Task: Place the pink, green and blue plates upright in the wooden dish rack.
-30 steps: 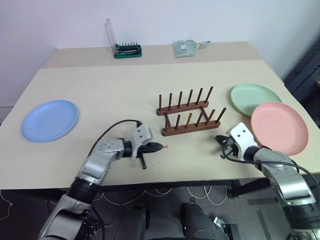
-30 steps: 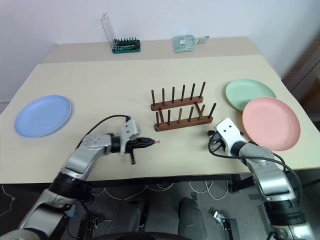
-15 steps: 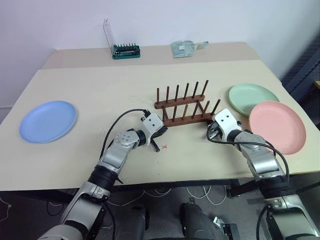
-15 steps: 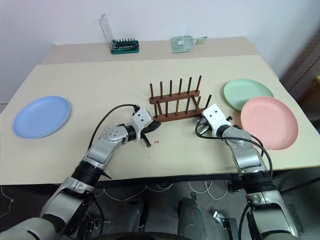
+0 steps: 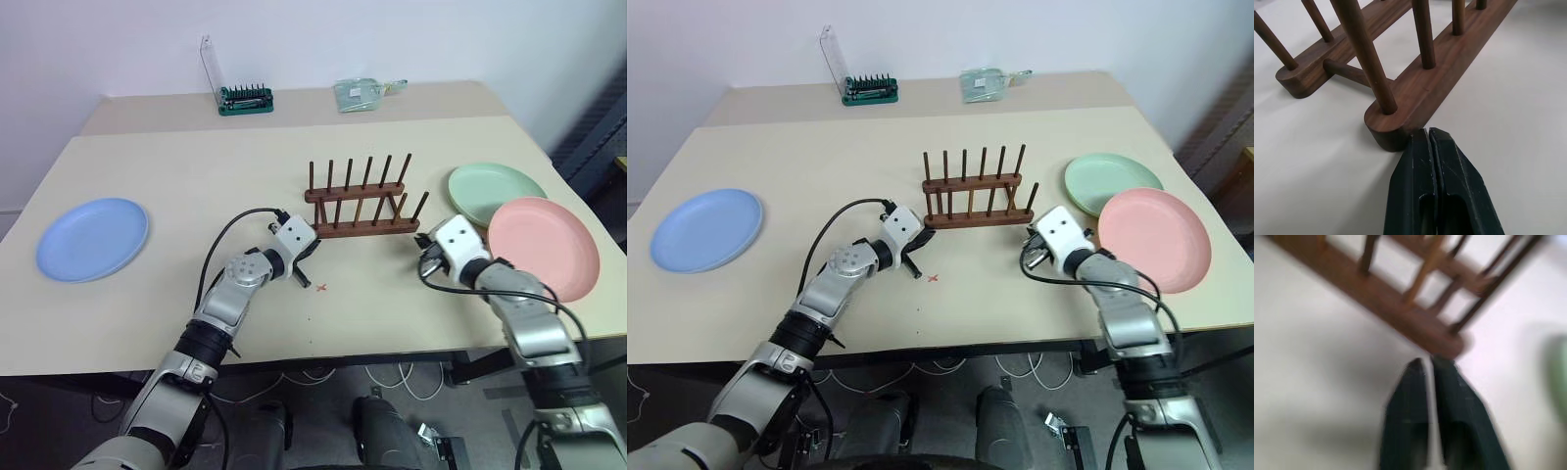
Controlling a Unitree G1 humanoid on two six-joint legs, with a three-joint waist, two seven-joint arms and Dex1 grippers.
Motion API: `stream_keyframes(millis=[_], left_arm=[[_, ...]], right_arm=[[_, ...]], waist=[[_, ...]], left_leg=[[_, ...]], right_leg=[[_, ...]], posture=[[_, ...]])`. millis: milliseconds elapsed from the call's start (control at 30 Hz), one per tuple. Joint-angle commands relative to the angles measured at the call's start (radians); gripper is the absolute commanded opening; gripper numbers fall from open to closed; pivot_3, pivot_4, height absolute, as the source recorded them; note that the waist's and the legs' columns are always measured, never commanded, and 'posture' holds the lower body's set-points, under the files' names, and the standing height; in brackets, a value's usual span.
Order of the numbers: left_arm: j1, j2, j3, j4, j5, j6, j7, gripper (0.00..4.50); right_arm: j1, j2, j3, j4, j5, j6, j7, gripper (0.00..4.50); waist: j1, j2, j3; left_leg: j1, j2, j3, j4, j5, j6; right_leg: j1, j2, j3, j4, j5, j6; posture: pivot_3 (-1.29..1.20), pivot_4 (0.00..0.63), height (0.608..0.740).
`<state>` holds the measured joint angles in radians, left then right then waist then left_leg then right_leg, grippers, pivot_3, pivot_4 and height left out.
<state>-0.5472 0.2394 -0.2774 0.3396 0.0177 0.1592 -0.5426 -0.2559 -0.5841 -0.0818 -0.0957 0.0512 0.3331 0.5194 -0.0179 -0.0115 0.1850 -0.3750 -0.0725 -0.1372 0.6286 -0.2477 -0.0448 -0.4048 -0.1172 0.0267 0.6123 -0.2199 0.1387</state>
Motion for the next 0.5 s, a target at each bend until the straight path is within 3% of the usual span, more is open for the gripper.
stream_keyframes(millis=[33,100,300,500], left_arm=[[0.094,-0.004,-0.022,-0.137,-0.087,-0.057,-0.142,0.00],[0.119,-0.020,-0.036,-0.182,-0.121,-0.067,-0.198,0.00],[0.131,-0.046,-0.052,-0.202,-0.185,-0.035,-0.321,0.00],[0.126,-0.037,-0.049,-0.216,-0.245,-0.001,-0.420,0.00]], right_arm=[[0.169,-0.038,-0.143,-0.251,-0.006,0.078,-0.041,2.32],[0.244,-0.037,-0.179,-0.326,-0.023,0.113,-0.069,3.28],[0.359,0.004,-0.221,-0.385,-0.099,0.172,-0.189,3.28],[0.377,0.034,-0.215,-0.324,-0.185,0.216,-0.300,3.28]], waist=[[0.012,0.001,-0.001],[0.021,0.001,0.000],[0.028,0.001,0.000],[0.027,0.001,0.000]], left_leg=[[0.000,0.000,-0.001,-0.001,0.000,0.000],[-0.002,-0.001,-0.002,-0.001,-0.002,0.001],[-0.006,-0.001,0.001,0.004,-0.002,0.001],[-0.006,-0.001,0.001,0.003,-0.002,0.001]], right_leg=[[0.000,0.000,0.000,0.000,-0.001,0.001],[0.000,-0.001,-0.001,-0.001,-0.002,0.003],[-0.003,-0.002,0.000,-0.002,-0.002,0.002],[-0.003,-0.002,0.000,-0.002,-0.003,0.000]], posture=[[0.00,0.150,0.740],[0.00,0.150,0.740],[0.00,0.150,0.740],[0.00,0.150,0.740]])
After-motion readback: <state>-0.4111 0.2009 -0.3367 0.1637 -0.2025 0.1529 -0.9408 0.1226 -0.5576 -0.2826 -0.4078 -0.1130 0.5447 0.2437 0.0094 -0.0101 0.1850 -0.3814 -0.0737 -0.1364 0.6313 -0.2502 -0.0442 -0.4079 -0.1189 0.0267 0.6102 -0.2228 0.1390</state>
